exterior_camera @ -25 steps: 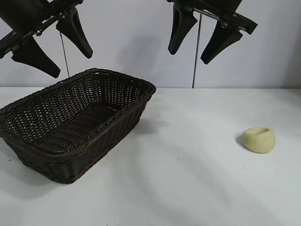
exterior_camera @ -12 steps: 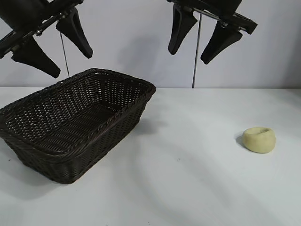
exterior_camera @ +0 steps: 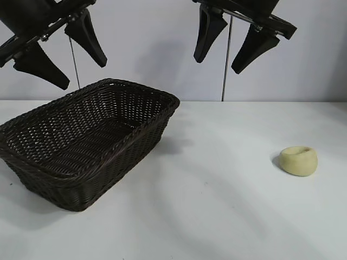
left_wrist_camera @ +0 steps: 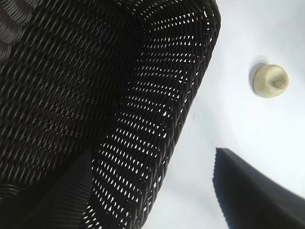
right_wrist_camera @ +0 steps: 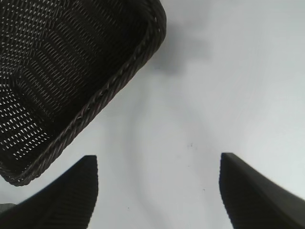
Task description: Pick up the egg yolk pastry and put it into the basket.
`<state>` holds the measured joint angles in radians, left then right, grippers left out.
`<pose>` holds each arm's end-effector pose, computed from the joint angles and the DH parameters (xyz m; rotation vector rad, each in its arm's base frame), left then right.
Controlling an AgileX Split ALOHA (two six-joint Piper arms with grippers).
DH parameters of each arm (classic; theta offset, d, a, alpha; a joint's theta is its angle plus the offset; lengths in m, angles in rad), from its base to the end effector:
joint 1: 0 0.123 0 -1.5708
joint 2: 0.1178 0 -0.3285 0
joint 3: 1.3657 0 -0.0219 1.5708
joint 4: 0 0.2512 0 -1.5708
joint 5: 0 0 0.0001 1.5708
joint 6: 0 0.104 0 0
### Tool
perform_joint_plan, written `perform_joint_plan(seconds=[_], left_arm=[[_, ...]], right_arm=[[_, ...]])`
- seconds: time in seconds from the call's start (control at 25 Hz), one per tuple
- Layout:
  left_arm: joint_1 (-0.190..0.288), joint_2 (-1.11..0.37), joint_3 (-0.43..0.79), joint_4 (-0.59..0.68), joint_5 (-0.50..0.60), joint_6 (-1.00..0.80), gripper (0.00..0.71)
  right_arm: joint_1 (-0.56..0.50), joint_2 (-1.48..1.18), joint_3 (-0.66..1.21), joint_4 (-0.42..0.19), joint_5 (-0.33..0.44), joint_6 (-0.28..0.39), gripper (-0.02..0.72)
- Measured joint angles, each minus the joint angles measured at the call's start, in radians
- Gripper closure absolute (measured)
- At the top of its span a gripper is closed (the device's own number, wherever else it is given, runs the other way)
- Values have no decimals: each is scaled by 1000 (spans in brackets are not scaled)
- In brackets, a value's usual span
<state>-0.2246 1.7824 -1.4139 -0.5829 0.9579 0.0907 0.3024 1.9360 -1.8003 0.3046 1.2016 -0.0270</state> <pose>0.3711 -0.1328 0.3003 0.0740 2.7511 -0.7773 0.4089 0.1581 0.3294 -0.3734 2.8021 0.4884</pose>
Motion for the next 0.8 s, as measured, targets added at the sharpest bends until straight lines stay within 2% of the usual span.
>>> perform_joint_plan(seconds=[0.2, 0.6, 0.8], left_arm=[[6, 0, 0, 8, 25, -91, 190], [7, -116, 2, 238, 176, -246, 190], [7, -187, 90, 274, 190, -283, 190]], right_arm=[[0, 0, 0, -1, 0, 0, 185], [0, 0, 0, -1, 0, -4, 185], [0, 0, 0, -2, 0, -4, 185]])
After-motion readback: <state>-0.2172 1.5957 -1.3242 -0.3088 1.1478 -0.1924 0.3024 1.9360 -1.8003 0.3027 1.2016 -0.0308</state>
